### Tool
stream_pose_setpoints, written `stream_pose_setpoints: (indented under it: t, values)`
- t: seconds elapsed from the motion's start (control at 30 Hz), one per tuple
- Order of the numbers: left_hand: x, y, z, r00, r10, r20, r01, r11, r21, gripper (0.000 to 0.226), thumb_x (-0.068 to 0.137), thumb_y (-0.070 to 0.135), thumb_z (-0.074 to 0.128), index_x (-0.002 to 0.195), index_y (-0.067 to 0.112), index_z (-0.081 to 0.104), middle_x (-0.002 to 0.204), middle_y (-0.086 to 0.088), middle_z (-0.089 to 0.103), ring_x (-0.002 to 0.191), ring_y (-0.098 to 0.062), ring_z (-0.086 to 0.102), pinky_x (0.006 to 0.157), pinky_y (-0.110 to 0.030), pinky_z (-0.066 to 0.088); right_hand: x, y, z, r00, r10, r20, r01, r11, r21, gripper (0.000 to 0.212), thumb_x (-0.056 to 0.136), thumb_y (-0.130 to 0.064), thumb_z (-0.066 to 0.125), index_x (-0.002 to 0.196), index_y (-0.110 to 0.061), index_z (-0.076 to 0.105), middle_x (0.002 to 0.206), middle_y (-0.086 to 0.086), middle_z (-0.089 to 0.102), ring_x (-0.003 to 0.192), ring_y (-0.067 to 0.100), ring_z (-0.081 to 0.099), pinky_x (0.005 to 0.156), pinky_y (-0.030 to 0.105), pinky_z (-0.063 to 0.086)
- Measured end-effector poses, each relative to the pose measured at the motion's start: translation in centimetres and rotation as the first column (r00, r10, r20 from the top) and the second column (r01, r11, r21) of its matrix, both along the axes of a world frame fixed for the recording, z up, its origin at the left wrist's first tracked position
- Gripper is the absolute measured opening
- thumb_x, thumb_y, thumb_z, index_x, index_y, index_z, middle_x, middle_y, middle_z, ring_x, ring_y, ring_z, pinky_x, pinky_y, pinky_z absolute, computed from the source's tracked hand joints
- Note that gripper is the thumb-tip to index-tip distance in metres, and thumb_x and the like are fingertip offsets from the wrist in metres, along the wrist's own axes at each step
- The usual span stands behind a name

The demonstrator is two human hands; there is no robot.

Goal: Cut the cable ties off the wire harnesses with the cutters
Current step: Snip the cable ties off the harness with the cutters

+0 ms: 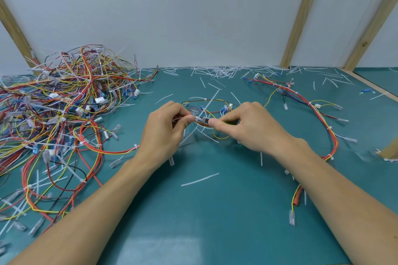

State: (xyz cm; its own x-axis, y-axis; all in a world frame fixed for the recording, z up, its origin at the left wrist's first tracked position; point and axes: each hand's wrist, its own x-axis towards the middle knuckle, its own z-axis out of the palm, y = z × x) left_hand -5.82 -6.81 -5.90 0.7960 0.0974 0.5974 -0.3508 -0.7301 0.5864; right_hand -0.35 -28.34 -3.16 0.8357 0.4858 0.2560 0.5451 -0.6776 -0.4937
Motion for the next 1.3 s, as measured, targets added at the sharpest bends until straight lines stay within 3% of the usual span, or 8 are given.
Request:
stream_pose_setpoints:
  t: [0.6, 0.77, 1.3]
  values:
    - [-0.13, -0.08, 0.13, 1.000, -0.001, -0.006, 0.001, 1.000, -0.002, 0.007, 0.089, 0.012, 0.074, 0.084, 0.013, 0.070, 0.076, 0.016, 0.058, 0.070, 0.004, 0.053, 0.064, -0.007, 0.035, -0.08, 0.00, 0.15, 1.000, 0.001, -0.016, -0.001, 1.000, -0.001, 0.063, 0.083, -0.083, 0.046, 0.079, -0.029, 0.078, 0.055, 0.013, 0.041, 0.052, 0.017, 0.025, 0.050, 0.032, 0.030]
    - [-0.20, -0.19, 0.25, 1.000, -0.011, -0.004, 0.011, 1.000, -0.014, 0.008, 0.089, 0.011, 0.074, 0.083, 0.014, 0.070, 0.076, 0.016, 0.058, 0.070, 0.004, 0.053, 0.064, -0.007, 0.035, 0.01, -0.02, 0.13, 1.000, 0.002, -0.002, -0.002, 1.000, 0.004, 0.076, 0.083, -0.083, 0.045, 0.076, -0.012, 0.070, 0.058, 0.015, 0.038, 0.055, 0.017, 0.023, 0.051, 0.033, 0.026]
    - [-0.18, -0.05, 0.43, 1.000, 0.005, -0.009, -0.005, 1.000, -0.028, 0.007, 0.090, 0.011, 0.074, 0.084, 0.012, 0.070, 0.076, 0.013, 0.059, 0.070, 0.003, 0.053, 0.064, -0.007, 0.035, -0.28, 0.25, 0.33, 0.998, -0.031, 0.062, 0.032, 0.999, -0.016, 0.073, 0.083, -0.084, 0.041, 0.080, -0.020, 0.075, 0.057, 0.012, 0.038, 0.054, 0.017, 0.026, 0.051, 0.033, 0.030]
